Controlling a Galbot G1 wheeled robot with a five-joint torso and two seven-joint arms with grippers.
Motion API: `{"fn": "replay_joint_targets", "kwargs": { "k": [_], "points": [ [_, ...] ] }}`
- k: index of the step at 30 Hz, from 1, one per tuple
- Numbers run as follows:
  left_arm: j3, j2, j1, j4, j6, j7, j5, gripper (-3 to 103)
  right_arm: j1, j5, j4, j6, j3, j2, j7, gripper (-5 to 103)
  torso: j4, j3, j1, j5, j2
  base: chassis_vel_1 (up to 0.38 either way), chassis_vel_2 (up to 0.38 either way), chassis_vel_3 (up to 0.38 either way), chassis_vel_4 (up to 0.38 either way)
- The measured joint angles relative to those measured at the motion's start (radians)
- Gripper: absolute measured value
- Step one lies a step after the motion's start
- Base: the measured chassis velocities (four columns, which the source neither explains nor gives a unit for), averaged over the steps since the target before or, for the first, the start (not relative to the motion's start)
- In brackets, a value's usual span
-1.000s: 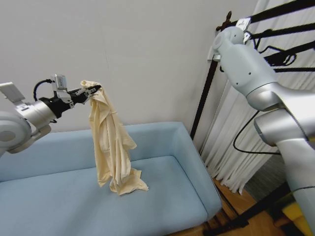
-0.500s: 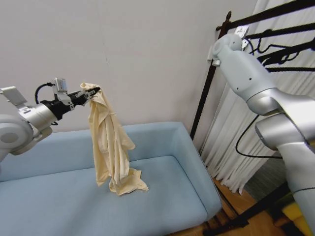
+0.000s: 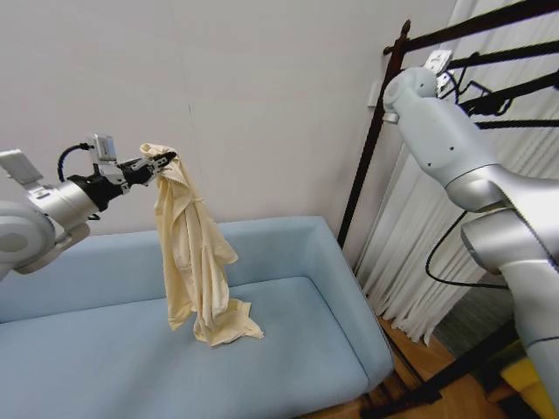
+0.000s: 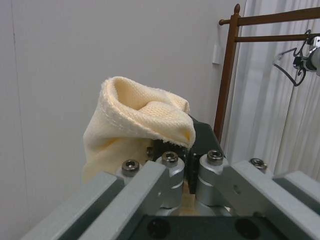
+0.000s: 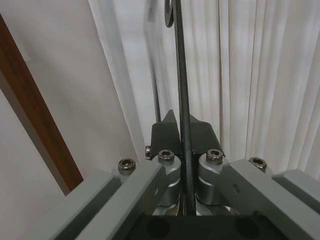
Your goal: Pick up the clothes from the sofa and hang them on the clothes hanger.
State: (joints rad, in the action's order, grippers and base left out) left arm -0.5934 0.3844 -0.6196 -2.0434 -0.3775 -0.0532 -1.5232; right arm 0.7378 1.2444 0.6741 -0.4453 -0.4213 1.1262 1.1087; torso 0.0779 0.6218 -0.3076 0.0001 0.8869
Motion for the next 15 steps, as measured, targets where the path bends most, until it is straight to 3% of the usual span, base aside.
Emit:
{"fn": "replay_joint_targets", "kwargs": {
  "k": [15],
  "points": [
    [-0.010,0.014,-0.008,-0.014,-0.003,0.011,0.000,1,-0.042,0.020,0.214,0.010,-0.068,-0.117,-0.026,2,0.0000,0.000,0.000,0.0001,0.000,0.000,0.000,0.000,0.000]
  ]
}}
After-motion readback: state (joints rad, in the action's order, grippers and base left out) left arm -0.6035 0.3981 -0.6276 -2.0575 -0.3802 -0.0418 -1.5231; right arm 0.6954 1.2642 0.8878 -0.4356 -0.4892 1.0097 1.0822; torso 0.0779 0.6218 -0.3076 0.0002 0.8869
